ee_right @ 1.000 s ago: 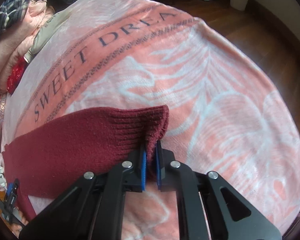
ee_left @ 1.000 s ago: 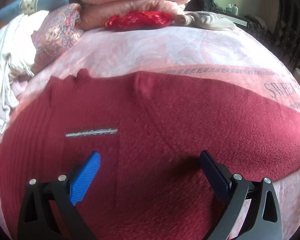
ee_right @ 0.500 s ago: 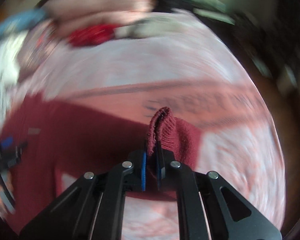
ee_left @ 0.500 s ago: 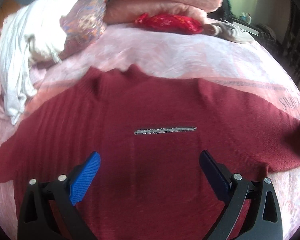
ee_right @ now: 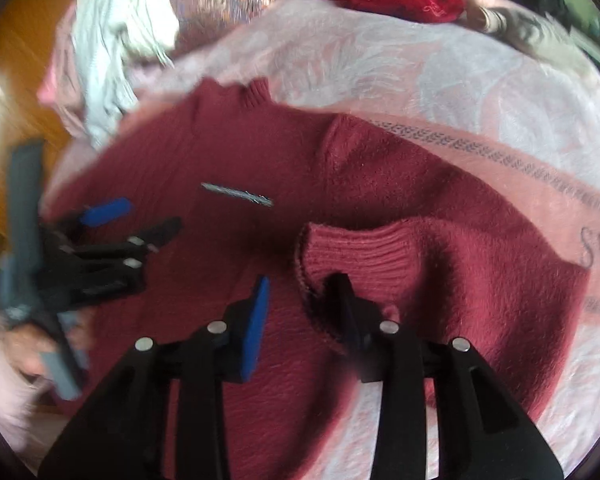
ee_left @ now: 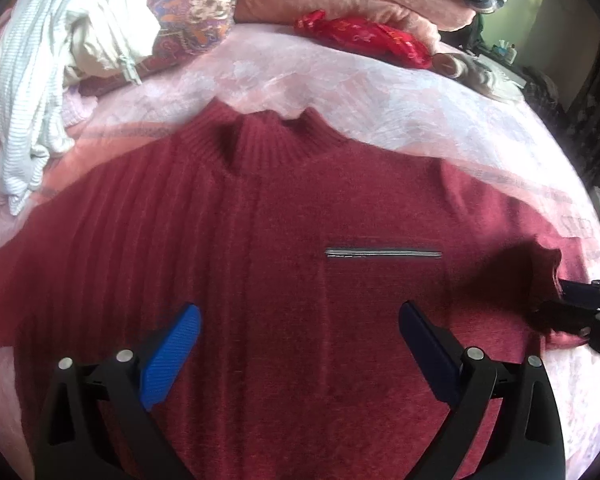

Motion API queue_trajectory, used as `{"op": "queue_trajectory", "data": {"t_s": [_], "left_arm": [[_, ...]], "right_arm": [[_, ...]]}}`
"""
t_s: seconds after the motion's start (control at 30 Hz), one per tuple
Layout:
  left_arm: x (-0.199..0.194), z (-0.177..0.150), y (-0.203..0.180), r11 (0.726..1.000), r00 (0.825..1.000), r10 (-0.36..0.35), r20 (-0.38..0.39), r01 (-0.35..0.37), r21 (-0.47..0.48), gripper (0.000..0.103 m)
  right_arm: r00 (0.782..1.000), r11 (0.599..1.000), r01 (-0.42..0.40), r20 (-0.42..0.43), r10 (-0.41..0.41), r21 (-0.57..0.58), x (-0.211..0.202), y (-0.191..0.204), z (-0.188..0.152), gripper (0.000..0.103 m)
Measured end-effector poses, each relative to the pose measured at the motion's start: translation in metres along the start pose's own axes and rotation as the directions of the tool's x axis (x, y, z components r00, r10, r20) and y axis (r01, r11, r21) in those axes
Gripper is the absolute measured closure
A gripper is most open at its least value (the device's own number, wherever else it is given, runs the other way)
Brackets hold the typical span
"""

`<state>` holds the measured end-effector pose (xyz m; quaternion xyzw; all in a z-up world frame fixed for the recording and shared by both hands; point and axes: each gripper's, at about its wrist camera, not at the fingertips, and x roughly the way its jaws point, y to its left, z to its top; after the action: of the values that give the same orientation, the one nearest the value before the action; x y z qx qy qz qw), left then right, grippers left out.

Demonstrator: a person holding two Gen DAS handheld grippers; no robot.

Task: Fold small clothes
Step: 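Carry the cuff across the sweater body and release it with the right tool, then grasp the other sleeve cuff with the left tool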

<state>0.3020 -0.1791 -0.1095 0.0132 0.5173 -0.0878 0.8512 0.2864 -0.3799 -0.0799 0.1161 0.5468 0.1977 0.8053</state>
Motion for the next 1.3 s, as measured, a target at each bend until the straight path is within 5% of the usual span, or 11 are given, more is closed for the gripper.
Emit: {"op": "queue_trajectory", "data": {"t_s": [0.07, 0.1, 0.17, 0.47, 0.63, 0.67, 0.77, 0.83, 0.93, 1.13, 1.3], "left_arm": [[-0.003, 0.001, -0.012, 0.999, 0.999, -0.037, 0.003, 0.037, 0.003, 0.004], [-0.004, 0.001, -0.019, 0.998, 0.998, -0.057, 0.003, 0.057, 0.004, 0.004], [-0.006, 0.0, -0.039, 0.994, 0.994, -0.11, -0.004, 0.11, 0.01, 0.004], [0.024, -0.012, -0.115, 0.98, 0.974, -0.197, -0.112, 0.198, 0.004, 0.004], [0.028, -0.014, -0.139, 0.984, 0.981, -0.172, -0.088, 0.176, 0.039, 0.005], [0.027, -0.015, -0.143, 0.981, 0.98, -0.183, -0.081, 0.187, 0.042, 0.008], [0.025, -0.017, -0.152, 0.979, 0.978, -0.193, -0.073, 0.197, 0.049, 0.037], [0.023, -0.016, -0.152, 0.972, 0.971, -0.231, -0.061, 0.233, 0.035, 0.068], [0.017, -0.015, -0.149, 0.95, 0.949, -0.31, -0.058, 0.312, 0.016, 0.086], [-0.019, -0.005, -0.133, 0.944, 0.942, -0.33, 0.056, 0.329, 0.017, 0.089], [-0.055, 0.012, -0.078, 0.959, 0.948, -0.279, 0.153, 0.283, 0.001, 0.089]], "right_arm": [[0.993, 0.992, -0.106, 0.066, 0.101, 0.073, -0.029, -0.018, 0.0, 0.064], [0.989, 0.987, -0.133, 0.083, 0.125, 0.09, -0.039, -0.025, -0.002, 0.055], [0.981, 0.981, -0.159, 0.133, 0.143, 0.11, -0.059, -0.037, -0.008, 0.054], [0.994, 0.984, -0.031, 0.109, 0.012, 0.173, -0.067, -0.101, -0.051, 0.054], [0.995, 0.981, -0.016, 0.102, -0.004, 0.193, -0.07, -0.125, -0.073, 0.054], [0.995, 0.981, -0.012, 0.099, -0.008, 0.195, -0.069, -0.129, -0.076, 0.054], [0.995, 0.977, 0.002, 0.092, -0.022, 0.211, -0.069, -0.138, -0.082, 0.054], [0.995, 0.974, 0.008, 0.091, -0.029, 0.228, -0.07, -0.144, -0.086, 0.054], [0.995, 0.97, 0.008, 0.095, -0.032, 0.244, -0.071, -0.147, -0.087, 0.054], [0.992, 0.961, -0.009, 0.123, -0.026, 0.277, -0.077, -0.148, -0.084, 0.054], [0.992, 0.956, -0.035, 0.123, -0.001, 0.291, -0.07, -0.14, -0.078, 0.054]]}}
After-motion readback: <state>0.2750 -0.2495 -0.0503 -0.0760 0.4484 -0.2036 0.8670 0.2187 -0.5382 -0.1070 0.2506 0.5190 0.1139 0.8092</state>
